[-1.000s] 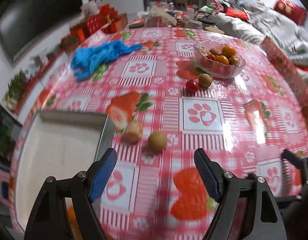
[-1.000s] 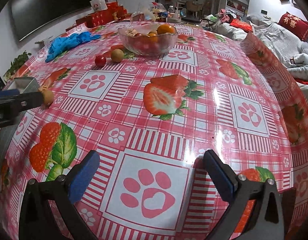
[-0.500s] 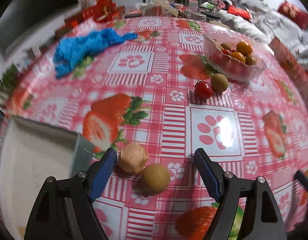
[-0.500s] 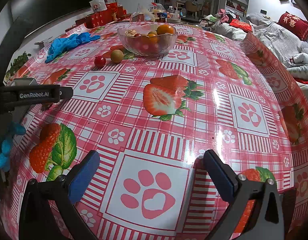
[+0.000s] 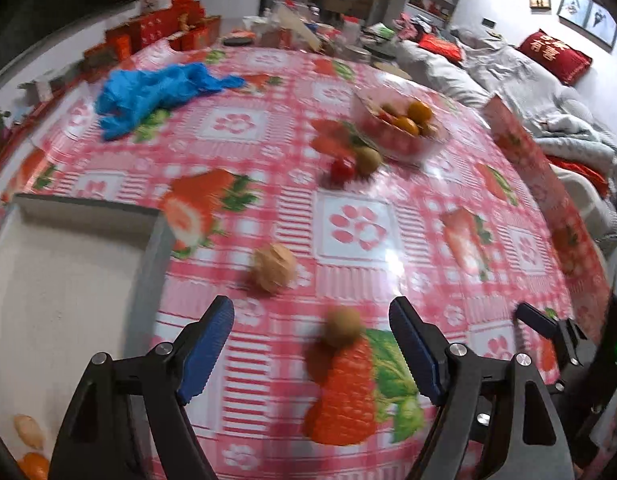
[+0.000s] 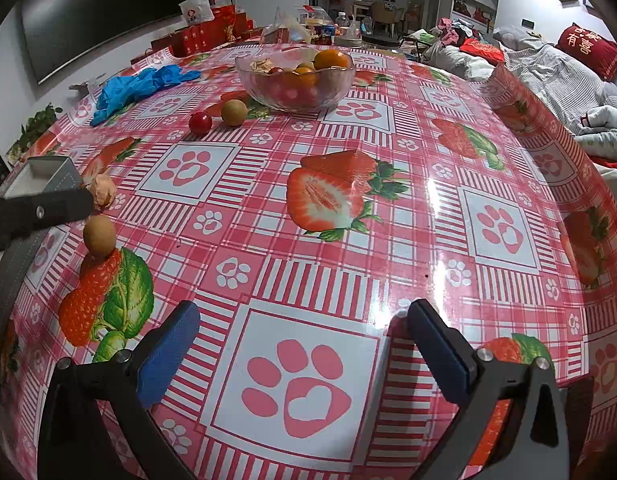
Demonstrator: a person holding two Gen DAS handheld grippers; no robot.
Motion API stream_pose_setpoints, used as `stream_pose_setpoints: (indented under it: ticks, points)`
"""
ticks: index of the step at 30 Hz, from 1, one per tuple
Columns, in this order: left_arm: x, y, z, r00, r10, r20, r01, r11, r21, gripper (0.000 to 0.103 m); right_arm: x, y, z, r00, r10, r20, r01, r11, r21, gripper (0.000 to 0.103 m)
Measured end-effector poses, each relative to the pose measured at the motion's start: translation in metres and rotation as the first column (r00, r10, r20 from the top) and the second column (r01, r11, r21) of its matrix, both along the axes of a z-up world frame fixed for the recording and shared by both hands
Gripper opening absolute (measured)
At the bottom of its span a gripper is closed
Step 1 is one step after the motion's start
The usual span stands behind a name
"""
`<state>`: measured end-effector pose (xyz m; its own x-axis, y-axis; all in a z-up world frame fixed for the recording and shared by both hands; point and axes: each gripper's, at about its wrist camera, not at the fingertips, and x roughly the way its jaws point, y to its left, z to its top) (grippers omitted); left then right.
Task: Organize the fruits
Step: 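Move the open left tool to another papery bulb on the tablecloth and grasp it, then lift the bulb with the left tool while the right tool moves toward a kiwi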
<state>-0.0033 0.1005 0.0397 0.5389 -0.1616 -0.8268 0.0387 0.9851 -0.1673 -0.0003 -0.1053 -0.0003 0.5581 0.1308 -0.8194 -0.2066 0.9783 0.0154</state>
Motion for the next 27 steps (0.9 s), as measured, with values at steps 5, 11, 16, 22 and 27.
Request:
stream_pose_setpoints:
  ticks: [5,11,16,22,27]
  points:
    - [0.019,-0.002,-0.011,0.999,0.038,-0.029,-0.035,0.995,0.094,0.081,-0.001,0.000,0.000,1.000,0.000,0.000,0.000,1.000,0.000,0.103]
    - [0.041,-0.008,-0.022,0.995,0.080,-0.054,-0.074,0.992,0.106,0.078,0.000,0.000,0.000,1.000,0.000,0.000,0.000,1.000,0.001,0.103]
    - [0.044,-0.014,-0.028,0.995,0.075,-0.063,-0.065,0.988,0.137,0.051,0.000,0.000,0.000,1.000,0.000,0.000,0.000,1.000,0.000,0.103]
    - [0.040,-0.011,-0.025,0.997,0.057,-0.059,-0.050,0.993,0.110,0.024,0.000,0.000,0.000,1.000,0.000,0.000,0.000,1.000,0.001,0.103]
    - [0.021,-0.024,-0.024,0.999,0.003,-0.049,0.001,0.996,0.089,0.024,0.000,0.000,0.000,1.000,0.000,0.000,0.000,1.000,0.001,0.103]
